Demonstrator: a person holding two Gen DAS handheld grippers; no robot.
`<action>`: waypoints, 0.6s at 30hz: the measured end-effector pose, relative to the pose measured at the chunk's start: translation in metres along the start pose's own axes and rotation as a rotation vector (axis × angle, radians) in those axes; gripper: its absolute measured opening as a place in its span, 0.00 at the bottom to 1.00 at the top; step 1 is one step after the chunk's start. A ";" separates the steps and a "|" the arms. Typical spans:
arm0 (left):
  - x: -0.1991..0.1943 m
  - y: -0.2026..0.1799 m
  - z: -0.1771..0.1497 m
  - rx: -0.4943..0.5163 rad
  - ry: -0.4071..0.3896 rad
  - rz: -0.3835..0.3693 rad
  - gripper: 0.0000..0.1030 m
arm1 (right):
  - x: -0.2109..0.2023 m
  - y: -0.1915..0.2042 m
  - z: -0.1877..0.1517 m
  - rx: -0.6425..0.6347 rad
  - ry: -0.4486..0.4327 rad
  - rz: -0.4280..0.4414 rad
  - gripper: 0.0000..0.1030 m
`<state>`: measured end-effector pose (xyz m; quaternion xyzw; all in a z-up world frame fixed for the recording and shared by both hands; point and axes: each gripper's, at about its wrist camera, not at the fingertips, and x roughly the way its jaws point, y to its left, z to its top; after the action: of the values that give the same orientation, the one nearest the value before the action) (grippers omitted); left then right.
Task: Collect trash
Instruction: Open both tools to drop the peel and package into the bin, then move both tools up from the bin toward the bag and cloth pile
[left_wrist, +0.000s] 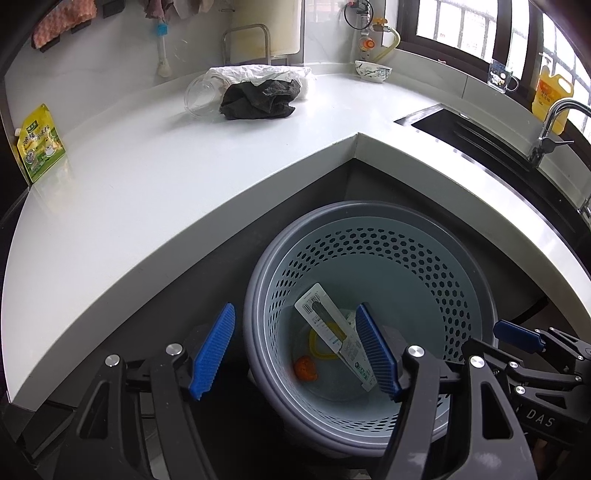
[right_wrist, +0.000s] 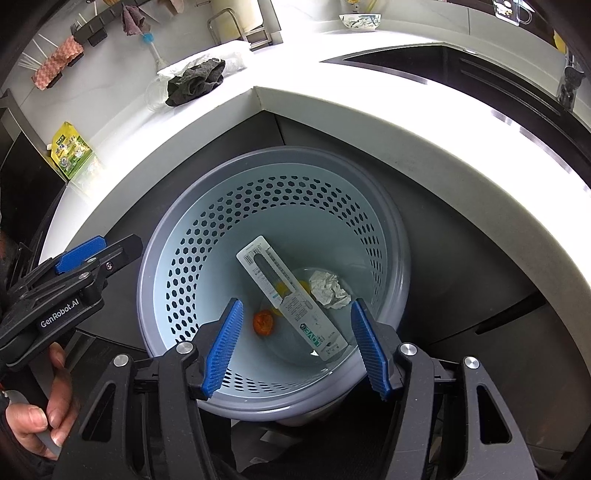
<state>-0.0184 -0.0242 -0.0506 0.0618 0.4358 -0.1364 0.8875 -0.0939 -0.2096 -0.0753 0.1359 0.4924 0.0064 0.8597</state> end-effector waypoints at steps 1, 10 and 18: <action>0.000 0.000 0.000 0.000 0.000 0.003 0.66 | 0.000 0.000 0.000 0.000 0.000 0.000 0.57; 0.004 0.003 0.000 -0.009 0.010 0.014 0.67 | 0.004 0.001 0.001 0.001 0.009 0.004 0.57; 0.005 0.006 0.001 -0.017 0.010 0.020 0.70 | 0.006 0.002 0.003 0.003 0.011 0.008 0.57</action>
<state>-0.0126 -0.0199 -0.0541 0.0594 0.4408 -0.1236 0.8871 -0.0882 -0.2078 -0.0790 0.1391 0.4967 0.0101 0.8566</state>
